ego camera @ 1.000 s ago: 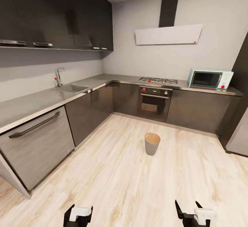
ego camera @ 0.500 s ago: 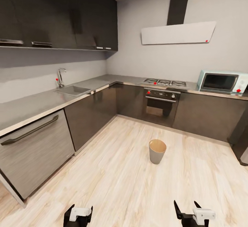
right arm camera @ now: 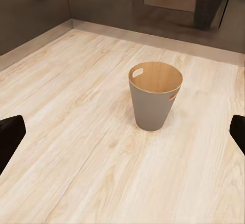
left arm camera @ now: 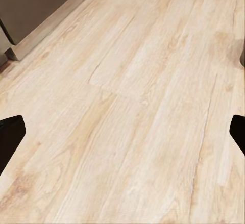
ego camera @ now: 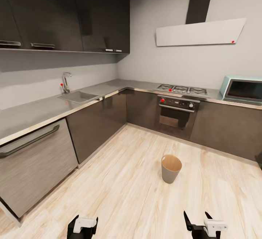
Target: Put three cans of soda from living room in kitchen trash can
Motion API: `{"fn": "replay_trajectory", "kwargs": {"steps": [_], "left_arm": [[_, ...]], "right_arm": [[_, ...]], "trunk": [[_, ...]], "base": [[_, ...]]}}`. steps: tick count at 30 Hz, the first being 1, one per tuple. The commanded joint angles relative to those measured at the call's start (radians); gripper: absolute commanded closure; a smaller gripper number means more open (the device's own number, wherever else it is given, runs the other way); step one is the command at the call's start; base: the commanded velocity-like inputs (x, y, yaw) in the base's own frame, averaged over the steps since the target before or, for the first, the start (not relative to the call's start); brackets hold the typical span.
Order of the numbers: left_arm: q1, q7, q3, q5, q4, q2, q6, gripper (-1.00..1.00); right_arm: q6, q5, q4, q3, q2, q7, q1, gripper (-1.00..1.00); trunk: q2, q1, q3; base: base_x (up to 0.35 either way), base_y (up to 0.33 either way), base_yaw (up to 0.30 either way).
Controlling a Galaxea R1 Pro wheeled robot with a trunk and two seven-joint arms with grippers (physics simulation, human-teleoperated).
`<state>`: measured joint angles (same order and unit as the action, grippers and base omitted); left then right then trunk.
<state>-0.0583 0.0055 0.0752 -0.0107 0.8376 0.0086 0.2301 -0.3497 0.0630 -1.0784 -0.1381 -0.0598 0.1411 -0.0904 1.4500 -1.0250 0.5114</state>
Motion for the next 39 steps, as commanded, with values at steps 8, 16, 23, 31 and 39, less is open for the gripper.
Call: {"fn": "replay_trajectory", "kwargs": {"steps": [8, 16, 23, 31, 39], "left_arm": [[0.0, 0.001, 0.0, 0.0, 0.0, -0.001, 0.0, -1.0], [0.0, 0.0, 0.0, 0.0, 0.0, 0.0, 0.0, -1.0], [0.0, 0.0, 0.0, 0.001, 0.0, 0.0, 0.0, -1.0], [0.0, 0.0, 0.0, 0.001, 0.0, 0.001, 0.0, -1.0], [0.0, -0.001, 0.0, 0.001, 0.0, 0.001, 0.0, -1.0]], "right_arm": [[0.0, 0.0, 0.0, 0.0, 0.0, 0.0, 0.0, -1.0], [0.0, 0.0, 0.0, -0.001, 0.0, 0.0, 0.0, -1.0], [0.0, -0.001, 0.0, -0.001, 0.0, -0.001, 0.0, -1.0], [0.0, -0.002, 0.0, -0.002, 0.0, -0.001, 0.0, -1.0], [0.0, -0.001, 0.0, -0.001, 0.0, -0.003, 0.0, -1.0]], "trunk": [[0.0, 0.0, 0.0], [0.0, 0.0, 0.0], [0.0, 0.0, 0.0], [0.0, 0.0, 0.0], [0.0, 0.0, 0.0]], "base": [[0.282, -0.194, 0.06], [0.281, -0.198, 0.007], [0.281, -0.198, 0.001], [0.281, -0.198, 0.0], [0.281, -0.198, 0.0]]}}
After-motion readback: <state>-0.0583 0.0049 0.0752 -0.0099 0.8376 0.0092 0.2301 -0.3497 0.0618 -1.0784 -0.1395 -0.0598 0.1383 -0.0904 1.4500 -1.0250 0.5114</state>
